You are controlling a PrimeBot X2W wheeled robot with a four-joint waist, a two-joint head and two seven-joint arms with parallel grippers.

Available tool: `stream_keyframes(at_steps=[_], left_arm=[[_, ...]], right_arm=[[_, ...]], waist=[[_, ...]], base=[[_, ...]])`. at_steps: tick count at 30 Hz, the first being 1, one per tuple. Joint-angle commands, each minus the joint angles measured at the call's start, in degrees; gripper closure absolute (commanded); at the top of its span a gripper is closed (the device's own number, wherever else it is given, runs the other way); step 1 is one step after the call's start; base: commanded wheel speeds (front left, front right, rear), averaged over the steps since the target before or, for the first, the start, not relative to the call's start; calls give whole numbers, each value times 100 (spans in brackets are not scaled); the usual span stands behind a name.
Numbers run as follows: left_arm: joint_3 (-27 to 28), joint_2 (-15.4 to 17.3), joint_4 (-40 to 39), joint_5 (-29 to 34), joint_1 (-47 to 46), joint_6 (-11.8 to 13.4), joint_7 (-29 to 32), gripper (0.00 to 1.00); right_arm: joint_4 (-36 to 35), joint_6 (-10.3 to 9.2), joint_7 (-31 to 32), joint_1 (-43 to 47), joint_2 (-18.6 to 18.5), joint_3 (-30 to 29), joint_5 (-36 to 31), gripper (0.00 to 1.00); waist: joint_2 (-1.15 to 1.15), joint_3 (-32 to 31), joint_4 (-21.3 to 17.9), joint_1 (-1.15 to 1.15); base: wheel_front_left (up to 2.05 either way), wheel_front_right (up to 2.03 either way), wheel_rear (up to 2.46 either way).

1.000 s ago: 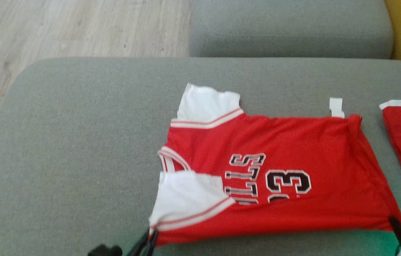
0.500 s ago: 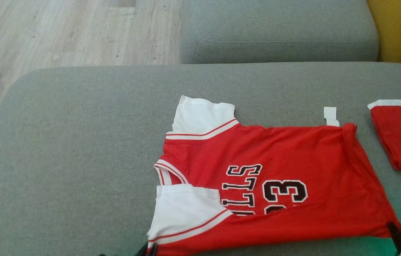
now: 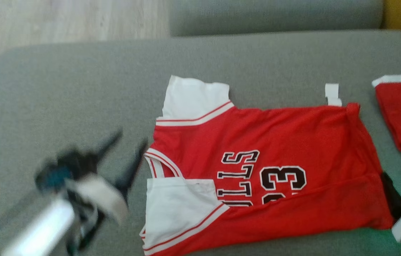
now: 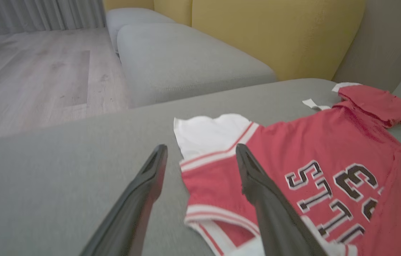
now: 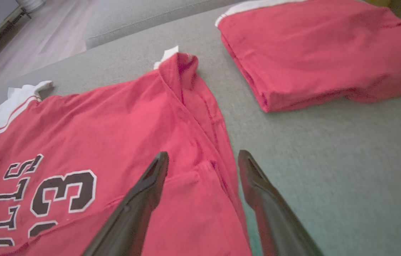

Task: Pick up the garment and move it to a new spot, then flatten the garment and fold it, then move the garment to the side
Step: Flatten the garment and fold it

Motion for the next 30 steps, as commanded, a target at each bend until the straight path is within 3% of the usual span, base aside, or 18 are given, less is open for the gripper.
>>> stream_keyframes(at_steps=[1, 6, 10, 19, 30], left_arm=[[343, 188, -185, -32, -669, -122, 159, 0], [462, 224, 429, -390, -2208, -679, 1120, 0], [379, 163, 1173, -680, -3246, -878, 1837, 0], [-179, 67, 2387, -1494, -4544, -960, 2815, 0], [-950, 298, 3081, -1712, -5023, -961, 2736, 0]], right_arm=[[-319, 37, 22, -296, -126, 80, -61, 0], [-647, 37, 97, -604, -80, 180, -133, 0], [-774, 37, 125, -830, -31, 275, -185, 0], [-686, 37, 13, -1207, 11, 450, -186, 0], [-502, 37, -156, -1361, 46, 585, -144, 0]], waist=[[0, 363, -129, -1], [0, 986, -332, -1], [0, 1423, -549, -1], [0, 1980, -960, -1], [0, 2127, -1285, -1]], base=[[0, 0, 0], [0, 0, 0], [0, 0, 0], [0, 0, 0], [0, 0, 0]])
